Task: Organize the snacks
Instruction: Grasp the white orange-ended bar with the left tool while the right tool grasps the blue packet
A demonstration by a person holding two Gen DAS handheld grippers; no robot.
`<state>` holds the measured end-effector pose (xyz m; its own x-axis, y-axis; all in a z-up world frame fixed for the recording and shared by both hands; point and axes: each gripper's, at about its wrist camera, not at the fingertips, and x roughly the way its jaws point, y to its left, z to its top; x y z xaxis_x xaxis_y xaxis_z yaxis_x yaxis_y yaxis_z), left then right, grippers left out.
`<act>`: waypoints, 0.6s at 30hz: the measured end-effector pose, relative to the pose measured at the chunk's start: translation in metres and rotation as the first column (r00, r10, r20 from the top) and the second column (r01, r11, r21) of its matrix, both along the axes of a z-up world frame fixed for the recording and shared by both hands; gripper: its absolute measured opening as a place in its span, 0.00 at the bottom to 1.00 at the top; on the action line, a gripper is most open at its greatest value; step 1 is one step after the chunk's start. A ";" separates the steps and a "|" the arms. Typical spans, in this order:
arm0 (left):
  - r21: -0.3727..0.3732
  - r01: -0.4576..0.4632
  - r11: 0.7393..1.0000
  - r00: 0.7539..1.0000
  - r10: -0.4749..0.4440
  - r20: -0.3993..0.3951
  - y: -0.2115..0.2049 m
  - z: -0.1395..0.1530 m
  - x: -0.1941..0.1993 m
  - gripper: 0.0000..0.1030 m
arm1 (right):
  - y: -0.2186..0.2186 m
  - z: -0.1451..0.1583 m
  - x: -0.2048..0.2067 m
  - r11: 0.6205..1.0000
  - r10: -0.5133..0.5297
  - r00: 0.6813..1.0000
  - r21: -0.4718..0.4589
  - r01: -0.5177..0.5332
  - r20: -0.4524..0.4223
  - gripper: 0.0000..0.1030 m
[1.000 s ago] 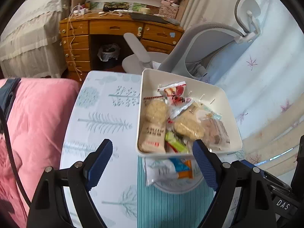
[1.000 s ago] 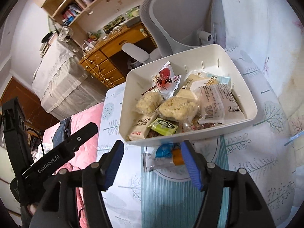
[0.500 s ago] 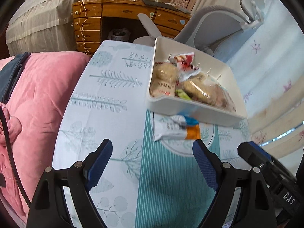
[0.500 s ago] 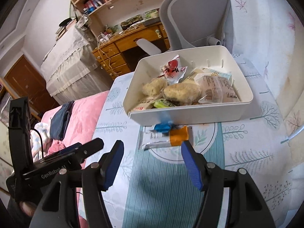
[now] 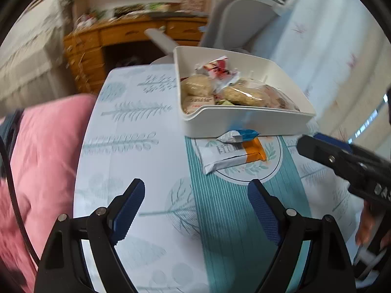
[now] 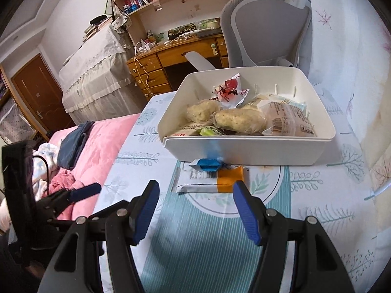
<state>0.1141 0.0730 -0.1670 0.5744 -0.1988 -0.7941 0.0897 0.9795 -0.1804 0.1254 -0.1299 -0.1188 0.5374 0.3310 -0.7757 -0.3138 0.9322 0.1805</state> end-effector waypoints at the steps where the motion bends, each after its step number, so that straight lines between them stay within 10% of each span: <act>1: 0.009 0.030 0.999 0.999 -0.031 0.014 0.000 -0.001 0.003 0.83 | 0.001 -0.002 0.002 1.000 0.001 1.000 -0.009 -0.001 0.009 0.61; 9: 0.056 0.290 0.955 0.954 -0.294 0.057 -0.002 -0.018 0.028 0.82 | 0.019 -0.028 0.016 0.997 -0.033 0.997 -0.073 0.038 0.068 0.61; 18: 0.060 0.560 0.826 0.824 -0.563 0.058 -0.009 -0.047 0.062 0.70 | 0.045 -0.058 0.026 0.983 -0.088 0.990 -0.154 0.105 0.113 0.61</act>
